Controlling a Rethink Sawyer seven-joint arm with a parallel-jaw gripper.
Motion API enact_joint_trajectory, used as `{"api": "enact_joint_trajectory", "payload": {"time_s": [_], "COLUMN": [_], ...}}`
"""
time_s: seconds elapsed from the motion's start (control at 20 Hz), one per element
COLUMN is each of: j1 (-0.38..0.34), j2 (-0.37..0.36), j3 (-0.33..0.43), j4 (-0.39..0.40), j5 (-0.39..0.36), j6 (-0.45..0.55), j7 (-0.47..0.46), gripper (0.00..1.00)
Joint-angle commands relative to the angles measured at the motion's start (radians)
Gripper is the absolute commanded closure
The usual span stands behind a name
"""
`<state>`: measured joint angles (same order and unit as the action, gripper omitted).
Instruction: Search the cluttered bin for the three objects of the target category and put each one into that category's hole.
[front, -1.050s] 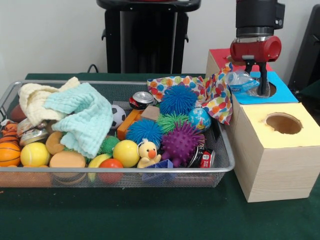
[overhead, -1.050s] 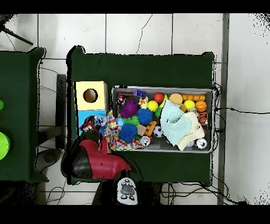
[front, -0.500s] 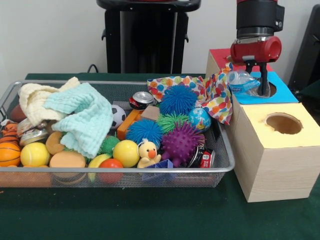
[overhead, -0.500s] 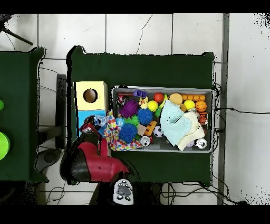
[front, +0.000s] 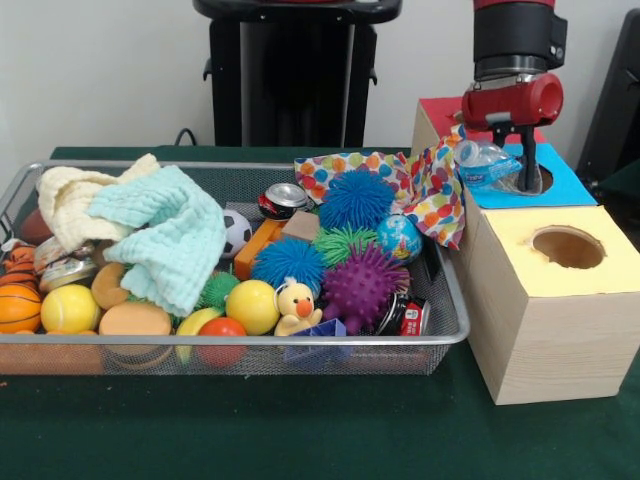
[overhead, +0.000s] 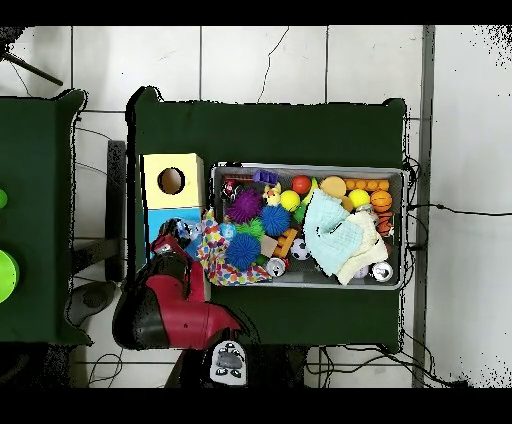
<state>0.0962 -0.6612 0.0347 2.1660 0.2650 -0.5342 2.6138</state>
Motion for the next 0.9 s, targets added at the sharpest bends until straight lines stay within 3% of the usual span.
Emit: {"api": "enact_joint_trajectory", "payload": {"time_s": [0.05, 0.9], "j1": [-0.03, -0.087], "j2": [0.334, 0.372], "j3": [0.061, 0.114], "j4": [0.028, 0.059], "j5": [0.132, 0.126], "j6": [0.127, 0.043], "j7": [0.247, 0.239], "gripper": [1.0, 1.0]}}
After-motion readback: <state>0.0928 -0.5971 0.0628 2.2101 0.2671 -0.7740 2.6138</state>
